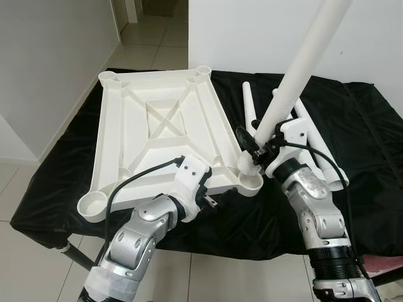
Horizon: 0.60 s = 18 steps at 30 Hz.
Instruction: Building children table
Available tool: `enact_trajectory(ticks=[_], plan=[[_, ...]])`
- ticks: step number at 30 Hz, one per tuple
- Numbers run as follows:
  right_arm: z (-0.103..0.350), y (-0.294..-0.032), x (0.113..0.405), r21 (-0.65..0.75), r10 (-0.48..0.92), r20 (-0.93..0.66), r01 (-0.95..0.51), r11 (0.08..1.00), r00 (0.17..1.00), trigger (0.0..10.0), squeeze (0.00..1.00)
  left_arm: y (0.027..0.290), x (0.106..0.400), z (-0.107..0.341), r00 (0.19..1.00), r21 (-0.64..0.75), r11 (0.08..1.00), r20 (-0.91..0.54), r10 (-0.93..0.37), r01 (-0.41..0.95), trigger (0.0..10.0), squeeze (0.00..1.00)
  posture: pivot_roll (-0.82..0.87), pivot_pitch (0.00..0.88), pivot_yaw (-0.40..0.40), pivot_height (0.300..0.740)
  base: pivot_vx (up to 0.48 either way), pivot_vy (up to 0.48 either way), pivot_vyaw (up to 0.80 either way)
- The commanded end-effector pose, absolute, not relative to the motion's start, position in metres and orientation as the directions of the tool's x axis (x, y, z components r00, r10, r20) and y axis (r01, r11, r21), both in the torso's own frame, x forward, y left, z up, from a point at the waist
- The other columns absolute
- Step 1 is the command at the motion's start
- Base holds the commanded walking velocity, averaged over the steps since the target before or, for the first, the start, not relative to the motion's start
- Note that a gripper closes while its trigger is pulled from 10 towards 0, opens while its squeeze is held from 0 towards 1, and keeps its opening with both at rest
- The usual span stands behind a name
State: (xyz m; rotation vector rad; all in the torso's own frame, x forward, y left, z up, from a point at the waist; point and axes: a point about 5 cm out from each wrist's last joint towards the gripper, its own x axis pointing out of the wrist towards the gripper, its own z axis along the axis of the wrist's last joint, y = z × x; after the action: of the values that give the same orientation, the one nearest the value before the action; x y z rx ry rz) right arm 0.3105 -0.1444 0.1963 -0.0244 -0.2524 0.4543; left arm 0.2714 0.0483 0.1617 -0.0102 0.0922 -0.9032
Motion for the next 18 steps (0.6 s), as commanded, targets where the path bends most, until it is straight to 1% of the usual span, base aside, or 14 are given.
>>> enact_trajectory(ticks=[1,2,3,4,9,13,14,15,16,18], plan=[[0.203,-0.144,0.308,-0.094,0.452,0.251,-0.444,0.891,0.856,10.0,0.00,0.049,0.274,0.167,0.622,-0.064,0.624,-0.050,-0.781,0.779,10.0,0.00,-0.08,0.053,-0.005,0.740,0.000,0.000,0.00],[0.207,-0.146,0.307,-0.102,0.468,0.250,-0.457,0.883,0.848,10.0,0.00,0.049,0.275,0.171,0.611,-0.067,0.612,-0.034,-0.791,0.788,10.0,0.10,-0.09,0.048,-0.004,0.740,0.000,0.000,0.00],[0.210,-0.148,0.307,-0.105,0.480,0.246,-0.469,0.877,0.842,10.0,0.00,0.049,0.276,0.173,0.600,-0.075,0.601,-0.026,-0.799,0.796,10.0,0.77,-0.09,0.048,-0.002,0.740,0.000,0.000,0.00],[0.212,-0.151,0.307,-0.120,0.494,0.239,-0.479,0.870,0.836,10.0,0.00,0.050,0.276,0.176,0.583,-0.078,0.582,-0.015,-0.813,0.810,10.0,1.00,-0.09,0.044,0.001,0.740,0.000,0.000,0.00],[0.211,-0.158,0.308,-0.164,0.528,0.198,-0.503,0.848,0.826,10.0,0.00,0.054,0.279,0.184,0.567,-0.065,0.566,0.006,-0.824,0.822,10.0,1.00,-0.09,0.031,0.006,0.740,0.000,0.000,0.00],[0.208,-0.161,0.306,-0.186,0.576,0.148,-0.550,0.814,0.804,10.0,0.00,0.056,0.281,0.192,0.563,-0.016,0.563,0.018,-0.826,0.826,10.0,1.00,-0.09,0.022,0.011,0.740,0.000,0.000,0.00],[0.206,-0.163,0.304,-0.183,0.593,0.128,-0.569,0.802,0.795,10.0,0.00,0.057,0.282,0.198,0.558,-0.015,0.558,0.036,-0.829,0.830,10.0,0.93,-0.09,0.005,0.023,0.740,0.000,0.000,0.00],[0.206,-0.163,0.304,-0.183,0.593,0.128,-0.569,0.802,0.795,10.0,0.00,0.057,0.282,0.198,0.558,-0.015,0.558,0.036,-0.829,0.830,10.0,0.93,-0.09,0.005,0.023,0.740,0.000,0.000,0.00],[0.203,-0.166,0.303,-0.183,0.612,0.099,-0.590,0.787,0.785,10.0,0.00,0.057,0.282,0.205,0.539,-0.012,0.539,0.064,-0.840,0.842,10.0,0.00,-0.09,0.000,0.028,0.740,0.000,0.000,0.00],[0.203,-0.166,0.303,-0.183,0.612,0.099,-0.590,0.787,0.785,10.0,0.00,0.057,0.282,0.205,0.539,-0.012,0.539,0.064,-0.840,0.842,10.0,0.00,-0.09,0.000,0.028,0.740,0.000,0.000,0.00]])
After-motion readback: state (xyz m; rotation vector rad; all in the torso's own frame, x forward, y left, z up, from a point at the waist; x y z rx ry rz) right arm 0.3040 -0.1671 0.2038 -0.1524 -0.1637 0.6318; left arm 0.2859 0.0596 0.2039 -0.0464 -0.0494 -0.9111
